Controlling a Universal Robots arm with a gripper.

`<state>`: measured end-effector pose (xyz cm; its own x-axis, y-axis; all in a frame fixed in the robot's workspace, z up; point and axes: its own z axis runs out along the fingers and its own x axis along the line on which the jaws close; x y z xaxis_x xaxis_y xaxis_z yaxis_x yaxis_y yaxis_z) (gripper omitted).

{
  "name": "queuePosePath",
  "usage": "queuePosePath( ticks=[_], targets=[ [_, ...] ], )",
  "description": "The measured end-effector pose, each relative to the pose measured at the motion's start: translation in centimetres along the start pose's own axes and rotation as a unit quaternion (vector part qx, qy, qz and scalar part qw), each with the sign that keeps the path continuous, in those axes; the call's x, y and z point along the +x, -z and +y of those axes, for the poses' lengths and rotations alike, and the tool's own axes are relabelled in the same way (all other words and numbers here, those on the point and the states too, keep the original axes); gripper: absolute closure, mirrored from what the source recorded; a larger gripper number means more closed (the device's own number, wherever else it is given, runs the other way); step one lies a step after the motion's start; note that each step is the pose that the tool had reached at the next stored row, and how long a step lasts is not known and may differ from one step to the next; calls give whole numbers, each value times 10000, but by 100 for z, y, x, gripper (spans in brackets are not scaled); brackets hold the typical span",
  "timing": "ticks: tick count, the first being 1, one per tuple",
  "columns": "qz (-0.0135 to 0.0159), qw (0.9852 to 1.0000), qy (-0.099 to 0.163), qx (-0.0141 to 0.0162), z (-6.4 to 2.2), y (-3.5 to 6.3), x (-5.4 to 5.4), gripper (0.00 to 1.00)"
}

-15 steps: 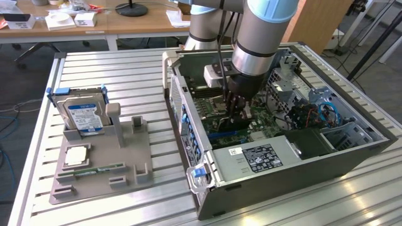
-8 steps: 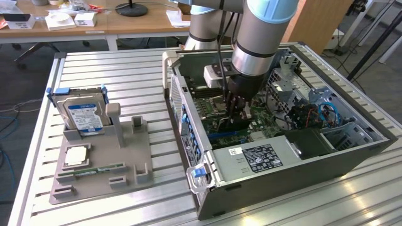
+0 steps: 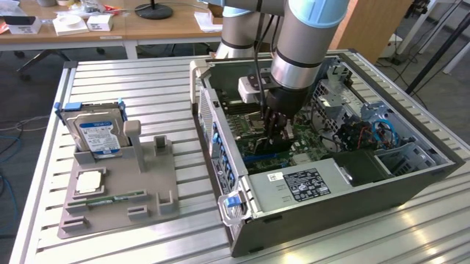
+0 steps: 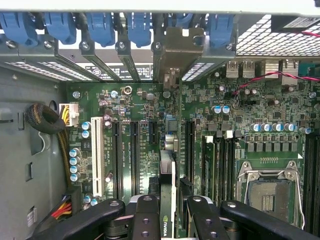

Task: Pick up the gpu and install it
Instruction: 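Insert the gpu into the slot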

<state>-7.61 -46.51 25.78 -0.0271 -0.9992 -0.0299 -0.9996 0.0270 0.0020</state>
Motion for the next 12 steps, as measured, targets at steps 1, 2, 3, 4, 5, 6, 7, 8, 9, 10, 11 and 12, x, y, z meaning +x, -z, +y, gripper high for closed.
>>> queuePosePath(
  ticks=[1, 2, 3, 4, 5, 6, 7, 8, 9, 10, 11, 12],
  targets=[
    [0, 10000, 0, 0, 0, 0, 0, 74],
    [0, 10000, 0, 0, 0, 0, 0, 74],
    [0, 10000, 9, 0, 0, 0, 0, 74],
    [0, 10000, 36, -1, 0, -1, 0, 74],
    [0, 10000, 62, -2, 0, 0, 0, 74],
    [0, 10000, 76, -2, 0, -1, 0, 74],
    [0, 10000, 84, -2, 0, 0, 0, 74],
    [0, 10000, 88, -3, 0, 0, 0, 74],
    [0, 10000, 88, -2, 0, -1, 0, 74],
    [0, 10000, 89, -2, 0, 0, 0, 74],
    [0, 10000, 89, -3, 0, -1, 0, 74],
    [1, 10000, 89, -3, 0, -1, 0, 74]
  ],
)
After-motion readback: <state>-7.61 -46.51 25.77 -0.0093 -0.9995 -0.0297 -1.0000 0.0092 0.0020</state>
